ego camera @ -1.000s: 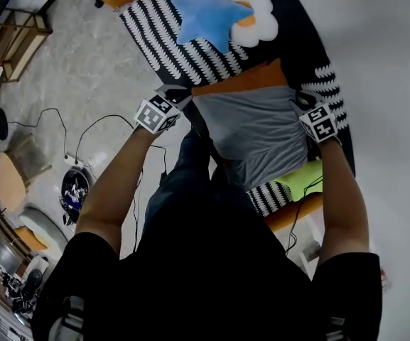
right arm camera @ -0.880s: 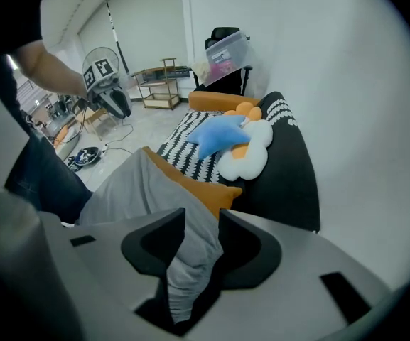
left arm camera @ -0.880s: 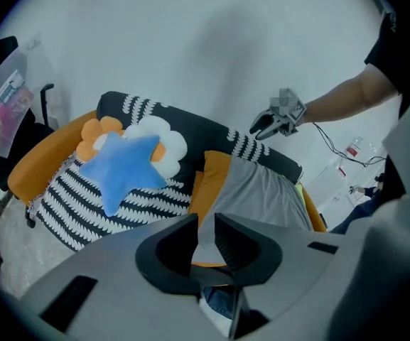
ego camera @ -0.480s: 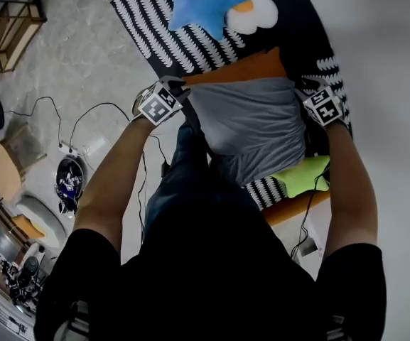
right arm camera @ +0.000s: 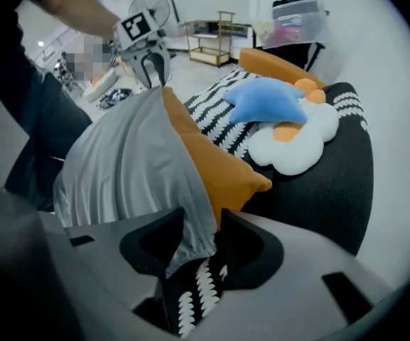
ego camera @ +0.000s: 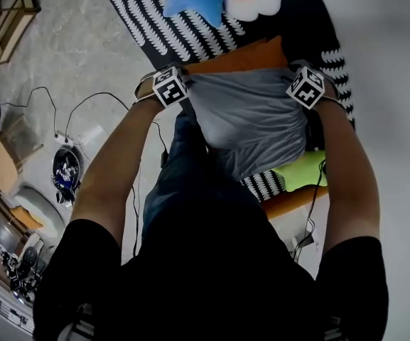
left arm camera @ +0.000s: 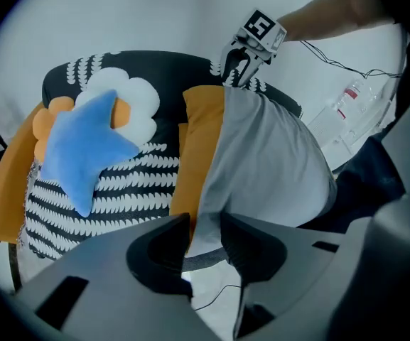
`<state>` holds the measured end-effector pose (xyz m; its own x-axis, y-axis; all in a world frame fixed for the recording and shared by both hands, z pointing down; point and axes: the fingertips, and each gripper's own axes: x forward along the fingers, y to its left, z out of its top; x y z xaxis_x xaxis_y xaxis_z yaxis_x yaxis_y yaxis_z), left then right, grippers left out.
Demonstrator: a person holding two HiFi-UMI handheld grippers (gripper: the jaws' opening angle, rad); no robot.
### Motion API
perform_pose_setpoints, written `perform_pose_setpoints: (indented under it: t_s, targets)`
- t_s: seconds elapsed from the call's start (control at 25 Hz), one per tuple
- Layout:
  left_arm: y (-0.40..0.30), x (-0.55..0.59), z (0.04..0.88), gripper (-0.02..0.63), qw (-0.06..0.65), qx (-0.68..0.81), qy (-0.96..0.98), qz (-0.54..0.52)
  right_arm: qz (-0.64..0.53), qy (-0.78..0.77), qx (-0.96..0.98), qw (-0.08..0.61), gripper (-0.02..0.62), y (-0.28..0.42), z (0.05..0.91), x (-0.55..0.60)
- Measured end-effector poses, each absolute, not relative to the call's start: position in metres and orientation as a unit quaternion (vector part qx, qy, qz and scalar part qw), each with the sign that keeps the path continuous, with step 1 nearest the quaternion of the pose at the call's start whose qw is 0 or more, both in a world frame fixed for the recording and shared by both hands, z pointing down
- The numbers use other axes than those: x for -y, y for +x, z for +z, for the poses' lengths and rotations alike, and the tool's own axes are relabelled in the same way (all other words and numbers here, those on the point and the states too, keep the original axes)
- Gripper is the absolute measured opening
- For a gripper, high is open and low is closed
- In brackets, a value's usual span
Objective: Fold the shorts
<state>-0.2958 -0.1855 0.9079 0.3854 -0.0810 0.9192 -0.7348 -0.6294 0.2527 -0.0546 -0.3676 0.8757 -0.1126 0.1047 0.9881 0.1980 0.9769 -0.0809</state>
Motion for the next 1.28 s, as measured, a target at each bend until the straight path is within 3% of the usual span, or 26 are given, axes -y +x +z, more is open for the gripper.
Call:
perform_pose_setpoints:
  t_s: [0.28, 0.44, 0.52, 0.8, 1.28]
  targets:
    - [-0.292, 0.186, 0.917, 0.132, 0.343, 0.246, 0.763, 0.489, -0.081, -0.132, 0.718, 0.679, 0.110, -0.055, 0.895, 0.363]
    - [-0.292, 0.185, 0.914, 0.058, 0.355, 0.251, 0.761, 0.481, -0.086, -0.113, 0.720, 0.679, 0.011, -0.055, 0.895, 0.360]
    - [-0.297, 0.187, 0.909, 0.025, 0.355, 0.265, 0.759, 0.477, -0.083, -0.099, 0.724, 0.677, 0.008, -0.054, 0.892, 0.358]
    - [-0.293, 0.176, 0.886, 0.021, 0.372, 0.280, 0.762, 0.450, -0.079, -0.065, 0.739, 0.666, 0.008, -0.040, 0.864, 0.356]
    - [-0.232, 0.149, 0.818, 0.020, 0.332, 0.273, 0.781, 0.453, -0.104, -0.031, 0.761, 0.639, 0.008, 0.023, 0.802, 0.335]
